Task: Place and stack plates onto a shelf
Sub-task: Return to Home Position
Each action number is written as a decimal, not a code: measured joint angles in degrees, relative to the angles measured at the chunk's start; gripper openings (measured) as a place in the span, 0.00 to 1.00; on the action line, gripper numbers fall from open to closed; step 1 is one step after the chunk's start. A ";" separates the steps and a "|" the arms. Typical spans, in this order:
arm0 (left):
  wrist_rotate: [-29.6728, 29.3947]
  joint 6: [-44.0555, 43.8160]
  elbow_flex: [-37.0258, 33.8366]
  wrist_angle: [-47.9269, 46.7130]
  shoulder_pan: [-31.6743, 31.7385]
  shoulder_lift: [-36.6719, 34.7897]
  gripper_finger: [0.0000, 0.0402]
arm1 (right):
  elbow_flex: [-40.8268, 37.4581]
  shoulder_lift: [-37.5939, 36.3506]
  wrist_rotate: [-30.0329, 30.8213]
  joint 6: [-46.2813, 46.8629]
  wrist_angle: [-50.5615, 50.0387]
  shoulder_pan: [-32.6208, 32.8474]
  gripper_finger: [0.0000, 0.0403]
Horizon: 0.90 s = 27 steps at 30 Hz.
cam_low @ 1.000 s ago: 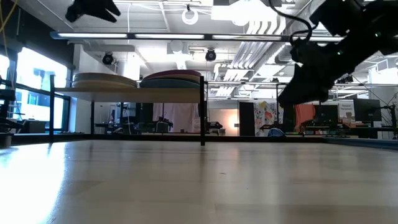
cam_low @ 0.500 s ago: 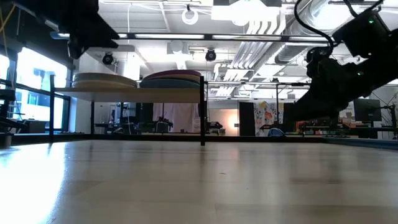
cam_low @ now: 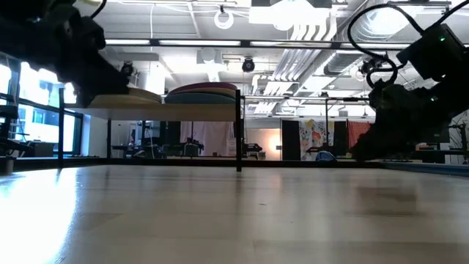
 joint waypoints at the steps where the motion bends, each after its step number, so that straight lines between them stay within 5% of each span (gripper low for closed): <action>1: 0.37 0.07 -1.17 1.14 -0.19 -0.15 0.25 | 0.00 0.00 -0.11 1.15 -0.67 0.00 0.36; 13: 2.62 0.15 -11.77 6.40 -0.33 -0.51 0.25 | 0.00 0.00 -0.36 4.77 -9.40 0.00 0.36; 27: 2.39 2.22 -11.78 5.13 -0.28 -0.51 0.25 | 0.02 0.00 -0.34 4.74 -9.69 0.00 0.36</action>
